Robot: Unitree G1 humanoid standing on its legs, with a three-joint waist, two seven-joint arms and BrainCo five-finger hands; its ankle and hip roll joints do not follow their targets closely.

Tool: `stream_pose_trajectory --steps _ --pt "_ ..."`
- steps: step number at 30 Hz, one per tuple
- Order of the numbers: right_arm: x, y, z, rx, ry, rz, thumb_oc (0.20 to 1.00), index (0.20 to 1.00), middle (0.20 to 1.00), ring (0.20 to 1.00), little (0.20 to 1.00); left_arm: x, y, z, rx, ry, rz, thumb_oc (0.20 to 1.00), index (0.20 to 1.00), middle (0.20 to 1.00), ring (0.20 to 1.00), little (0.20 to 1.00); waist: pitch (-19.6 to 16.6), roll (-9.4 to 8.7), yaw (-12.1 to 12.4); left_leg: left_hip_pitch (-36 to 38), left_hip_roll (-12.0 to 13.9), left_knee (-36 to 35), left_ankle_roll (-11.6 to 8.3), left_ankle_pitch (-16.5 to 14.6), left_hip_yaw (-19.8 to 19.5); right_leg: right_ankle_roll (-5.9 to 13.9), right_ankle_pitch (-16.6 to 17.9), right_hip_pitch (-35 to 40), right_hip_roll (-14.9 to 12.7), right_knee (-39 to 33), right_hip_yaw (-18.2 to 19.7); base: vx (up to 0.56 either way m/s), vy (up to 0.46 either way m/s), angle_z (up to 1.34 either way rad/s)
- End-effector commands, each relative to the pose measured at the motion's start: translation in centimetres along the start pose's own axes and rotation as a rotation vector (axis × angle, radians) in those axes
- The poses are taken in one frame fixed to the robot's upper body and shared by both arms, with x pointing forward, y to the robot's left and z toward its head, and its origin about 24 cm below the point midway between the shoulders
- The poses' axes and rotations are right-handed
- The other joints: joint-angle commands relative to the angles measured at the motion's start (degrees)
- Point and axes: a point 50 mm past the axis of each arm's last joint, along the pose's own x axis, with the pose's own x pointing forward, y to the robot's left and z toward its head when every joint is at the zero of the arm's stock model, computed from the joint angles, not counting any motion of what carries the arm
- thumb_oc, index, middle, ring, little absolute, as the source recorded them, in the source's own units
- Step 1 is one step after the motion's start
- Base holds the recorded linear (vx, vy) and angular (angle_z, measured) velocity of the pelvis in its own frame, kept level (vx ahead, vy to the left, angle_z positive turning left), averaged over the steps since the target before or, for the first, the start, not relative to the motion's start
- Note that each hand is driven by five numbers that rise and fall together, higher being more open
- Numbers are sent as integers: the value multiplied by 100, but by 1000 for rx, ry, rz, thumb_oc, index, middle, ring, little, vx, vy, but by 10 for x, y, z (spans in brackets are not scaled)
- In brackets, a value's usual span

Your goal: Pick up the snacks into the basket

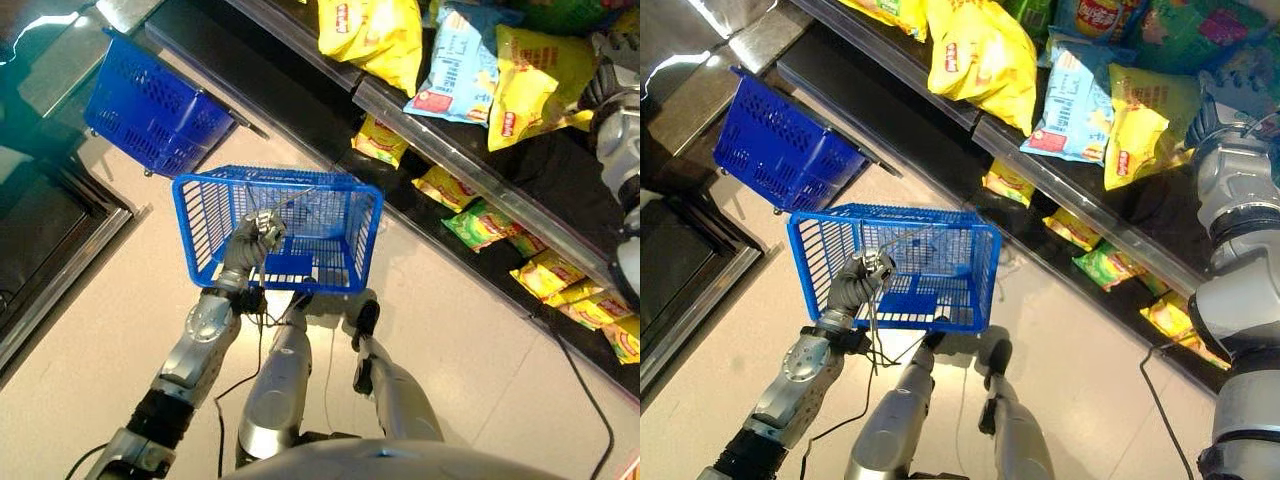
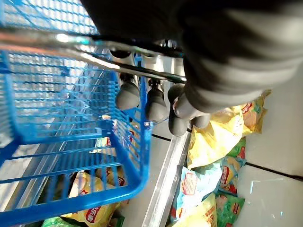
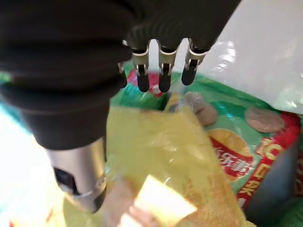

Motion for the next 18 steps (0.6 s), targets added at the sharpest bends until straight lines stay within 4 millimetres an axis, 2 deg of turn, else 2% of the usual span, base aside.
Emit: stream_pose_trajectory --steps 1,7,12,13,14,18 --pt "6 -30 -24 -158 19 -44 1000 1000 1000 1000 1000 3 -20 70 -21 -358 -130 200 200 200 200 200 -144 -85 124 -157 -197 147 -52 -226 150 407 -541 -363 -322 829 227 22 -20 7" --pt "5 -19 -15 -182 -43 39 1000 1000 1000 1000 1000 7 -24 71 -39 -365 -136 200 200 200 200 200 -9 -80 170 -167 -220 173 -70 -220 74 393 -620 -341 -335 897 132 13 -22 13" --pt "1 -12 -29 -195 5 69 1000 1000 1000 1000 1000 9 -27 75 -49 -383 -153 200 200 200 200 200 64 -11 258 -204 -236 143 -81 -188 31 396 -623 -340 -370 899 53 9 -27 10" --pt "1 -11 -31 -190 12 69 489 489 489 489 489 9 -28 76 -50 -385 -154 200 200 200 200 200 70 3 264 -210 -240 132 -84 -178 17 398 -625 -340 -371 897 43 0 0 0" --pt "0 -11 -33 -177 21 70 200 200 200 200 200 10 -28 76 -52 -389 -155 200 200 200 200 200 77 13 269 -217 -243 116 -88 -163 7 399 -622 -340 -373 890 34 0 0 0" --pt "-2 -6 -40 -134 65 92 200 200 200 200 200 11 -30 77 -59 -394 -159 200 200 200 200 200 129 63 310 -200 -237 75 -98 -160 -21 383 -670 -316 -377 899 -7 19 -17 4"
